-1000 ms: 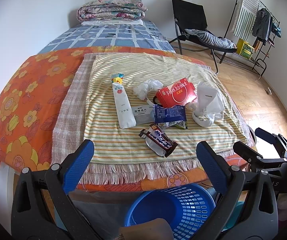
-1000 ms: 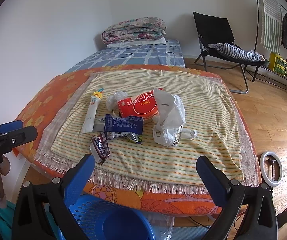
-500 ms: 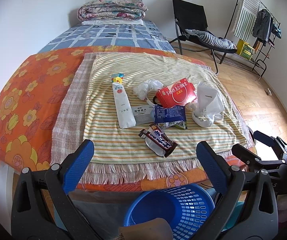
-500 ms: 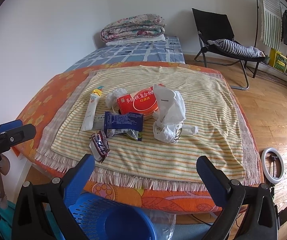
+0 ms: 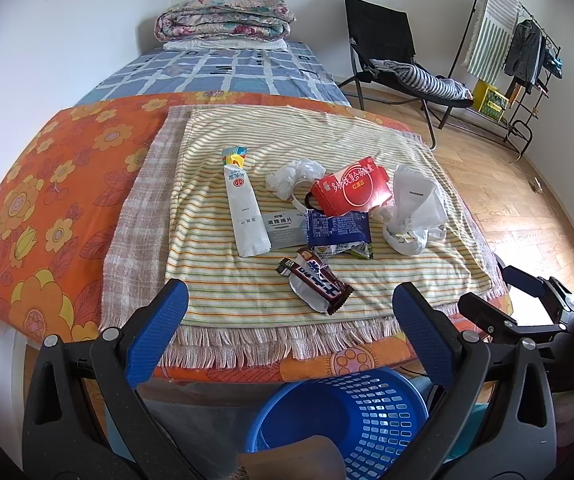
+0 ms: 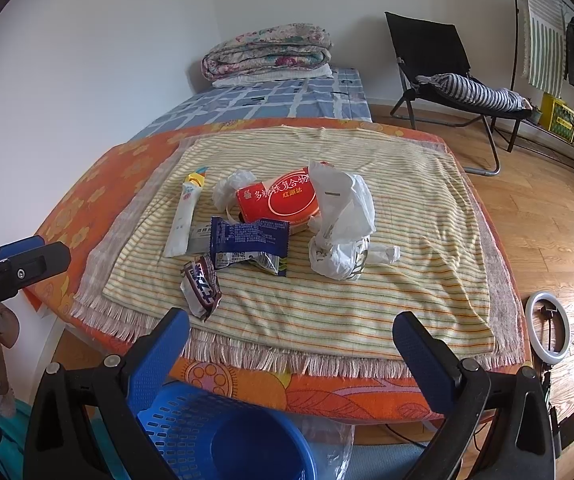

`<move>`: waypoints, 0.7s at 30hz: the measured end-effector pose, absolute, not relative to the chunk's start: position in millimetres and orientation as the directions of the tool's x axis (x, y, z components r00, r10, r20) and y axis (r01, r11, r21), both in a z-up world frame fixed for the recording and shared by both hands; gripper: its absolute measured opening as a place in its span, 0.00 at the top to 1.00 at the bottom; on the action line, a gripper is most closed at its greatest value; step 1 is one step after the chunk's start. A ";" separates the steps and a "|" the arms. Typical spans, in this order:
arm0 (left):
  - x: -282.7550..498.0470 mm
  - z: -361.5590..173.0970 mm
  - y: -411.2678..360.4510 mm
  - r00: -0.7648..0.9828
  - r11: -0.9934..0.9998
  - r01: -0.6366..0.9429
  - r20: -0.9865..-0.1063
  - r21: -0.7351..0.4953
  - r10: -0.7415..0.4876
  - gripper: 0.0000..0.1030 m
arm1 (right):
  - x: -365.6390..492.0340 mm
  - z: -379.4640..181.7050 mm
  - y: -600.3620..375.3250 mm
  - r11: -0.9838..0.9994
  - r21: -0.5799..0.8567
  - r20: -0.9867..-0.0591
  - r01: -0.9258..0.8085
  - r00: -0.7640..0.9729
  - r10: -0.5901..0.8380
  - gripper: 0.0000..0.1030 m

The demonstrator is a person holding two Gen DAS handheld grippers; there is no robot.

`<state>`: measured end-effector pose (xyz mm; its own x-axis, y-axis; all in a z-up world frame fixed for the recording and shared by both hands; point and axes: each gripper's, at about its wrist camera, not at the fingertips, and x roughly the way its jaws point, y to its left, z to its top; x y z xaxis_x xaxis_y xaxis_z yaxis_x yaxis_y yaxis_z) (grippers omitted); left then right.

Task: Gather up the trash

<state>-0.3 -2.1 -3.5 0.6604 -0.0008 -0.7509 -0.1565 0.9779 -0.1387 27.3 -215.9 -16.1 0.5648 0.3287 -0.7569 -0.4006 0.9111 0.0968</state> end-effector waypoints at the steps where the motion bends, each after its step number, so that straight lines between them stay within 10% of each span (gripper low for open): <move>1: -0.4 -3.0 -1.9 0.660 0.978 -0.156 -0.751 -0.140 -0.002 0.00 | 27.2 -16.1 -215.8 0.911 0.096 -0.757 -0.400 0.565 0.328 0.00; 21: -1.0 -5.1 -1.9 0.659 0.978 -0.156 -0.752 -0.140 -0.003 0.00 | 26.6 -20.7 -216.4 0.911 0.097 -0.765 -0.401 0.556 0.326 0.00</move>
<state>-1.0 -1.9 -5.1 0.6589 -0.0028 -0.7523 -0.1559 0.9778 -0.1402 26.6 -216.4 -20.7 0.5555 0.3260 -0.7649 -0.4008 0.9110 0.0972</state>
